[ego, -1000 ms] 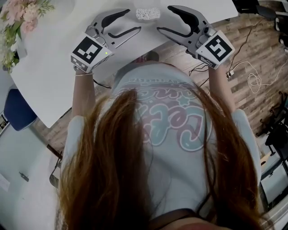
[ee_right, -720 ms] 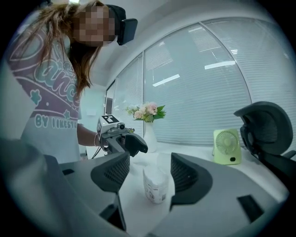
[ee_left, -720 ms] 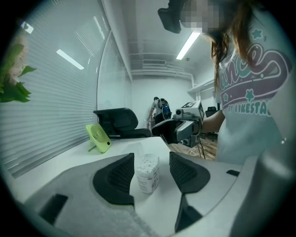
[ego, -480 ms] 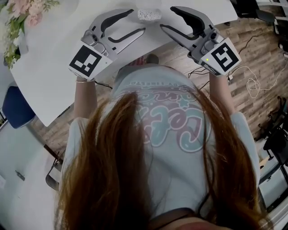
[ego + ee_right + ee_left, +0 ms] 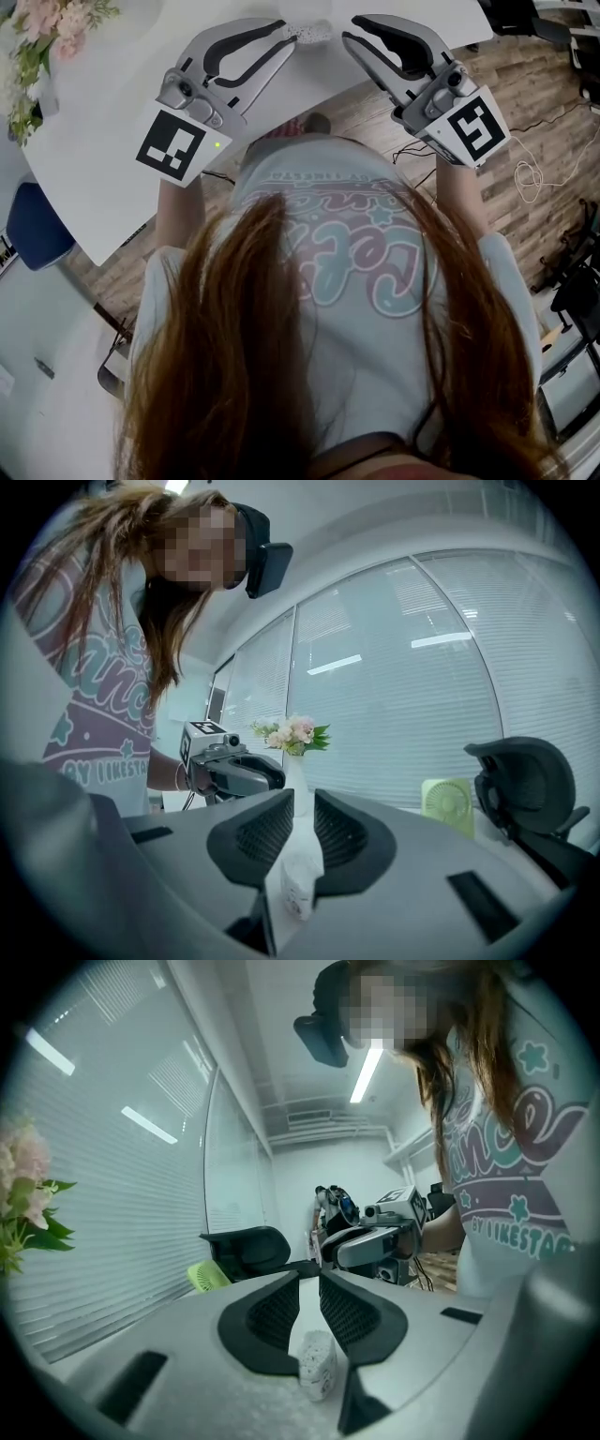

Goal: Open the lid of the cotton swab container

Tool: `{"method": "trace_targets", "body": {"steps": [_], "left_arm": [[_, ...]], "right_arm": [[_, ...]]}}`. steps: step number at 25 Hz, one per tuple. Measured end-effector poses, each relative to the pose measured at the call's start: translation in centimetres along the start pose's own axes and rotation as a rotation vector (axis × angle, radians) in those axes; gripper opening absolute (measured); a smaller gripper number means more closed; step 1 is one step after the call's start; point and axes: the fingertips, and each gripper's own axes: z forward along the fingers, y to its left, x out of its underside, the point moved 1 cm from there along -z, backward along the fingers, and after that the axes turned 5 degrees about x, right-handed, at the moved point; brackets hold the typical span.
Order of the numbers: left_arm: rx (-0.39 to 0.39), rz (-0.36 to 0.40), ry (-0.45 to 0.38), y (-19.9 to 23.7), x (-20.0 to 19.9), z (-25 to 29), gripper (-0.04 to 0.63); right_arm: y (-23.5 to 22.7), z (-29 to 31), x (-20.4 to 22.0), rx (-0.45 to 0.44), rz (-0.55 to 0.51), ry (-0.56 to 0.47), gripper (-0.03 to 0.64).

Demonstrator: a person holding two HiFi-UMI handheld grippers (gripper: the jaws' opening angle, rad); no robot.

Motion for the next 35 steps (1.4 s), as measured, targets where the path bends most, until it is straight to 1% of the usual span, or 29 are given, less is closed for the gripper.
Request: {"method": "trace_targets", "body": {"steps": [1, 3, 9, 12, 16, 24, 35], "left_arm": [[-0.005, 0.001, -0.004, 0.1, -0.1, 0.0, 0.063], [-0.006, -0.002, -0.006, 0.2, -0.2, 0.2, 0.057], [-0.009, 0.001, -0.031, 0.0, -1.0, 1.0, 0.031], [-0.006, -0.008, -0.033, -0.2, -1.2, 1.0, 0.021], [-0.006, -0.014, -0.043, -0.3, -1.5, 0.8, 0.015], [-0.015, -0.007, -0.048, -0.5, -1.5, 0.3, 0.009], [-0.038, 0.002, -0.053, -0.7, -1.6, -0.4, 0.009]], "right_arm": [[-0.1, 0.0, -0.2, 0.004, 0.002, -0.005, 0.061], [-0.1, -0.1, -0.4, 0.008, 0.003, -0.013, 0.044], [-0.2, -0.5, -0.7, 0.012, -0.012, -0.016, 0.022], [0.0, -0.6, -1.5, 0.012, -0.007, -0.039, 0.006], [-0.1, -0.7, -2.0, 0.011, -0.026, -0.044, 0.006], [0.4, -0.7, -3.2, 0.005, -0.02, -0.09, 0.006], [1.0, -0.6, -3.3, 0.005, -0.022, -0.085, 0.005]]}}
